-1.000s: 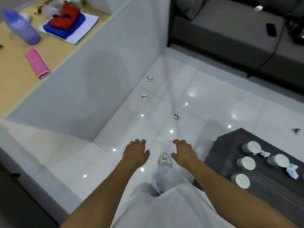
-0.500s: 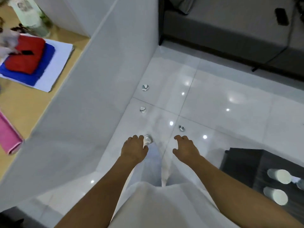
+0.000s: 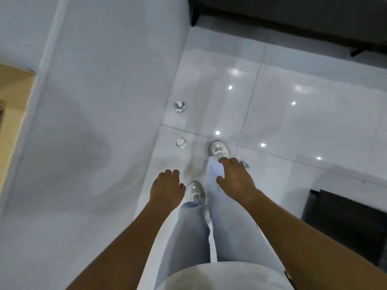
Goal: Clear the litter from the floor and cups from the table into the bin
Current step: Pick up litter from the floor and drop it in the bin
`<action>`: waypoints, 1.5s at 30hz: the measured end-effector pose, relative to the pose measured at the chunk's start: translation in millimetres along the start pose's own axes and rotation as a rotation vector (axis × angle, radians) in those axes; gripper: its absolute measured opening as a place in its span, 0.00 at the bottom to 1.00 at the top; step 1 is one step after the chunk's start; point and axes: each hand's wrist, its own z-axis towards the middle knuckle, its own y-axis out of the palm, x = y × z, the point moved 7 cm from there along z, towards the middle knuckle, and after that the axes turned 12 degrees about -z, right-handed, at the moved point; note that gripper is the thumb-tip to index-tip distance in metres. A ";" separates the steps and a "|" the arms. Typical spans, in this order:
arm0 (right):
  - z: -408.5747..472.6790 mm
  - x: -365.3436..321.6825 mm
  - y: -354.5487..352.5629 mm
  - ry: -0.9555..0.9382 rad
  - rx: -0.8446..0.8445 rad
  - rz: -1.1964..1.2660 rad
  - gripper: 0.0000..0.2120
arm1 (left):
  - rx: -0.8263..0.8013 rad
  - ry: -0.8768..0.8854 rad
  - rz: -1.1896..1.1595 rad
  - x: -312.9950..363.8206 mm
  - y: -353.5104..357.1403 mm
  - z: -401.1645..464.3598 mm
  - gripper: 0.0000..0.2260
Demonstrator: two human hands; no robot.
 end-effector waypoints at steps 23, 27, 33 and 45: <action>425.1 80.6 183.5 -0.204 -0.155 -0.115 0.25 | 0.041 -0.144 -0.008 -137.4 245.9 471.3 0.36; 446.6 84.9 197.8 -0.200 -0.134 -0.073 0.26 | 0.142 -0.065 -0.115 -147.7 257.1 487.3 0.34; 454.2 92.8 202.3 -0.144 -0.114 -0.013 0.26 | 0.195 -0.057 -0.201 -146.1 257.5 481.3 0.20; 366.1 196.0 218.6 0.327 -0.086 0.164 0.26 | 0.133 0.202 -0.299 -6.2 215.2 446.9 0.21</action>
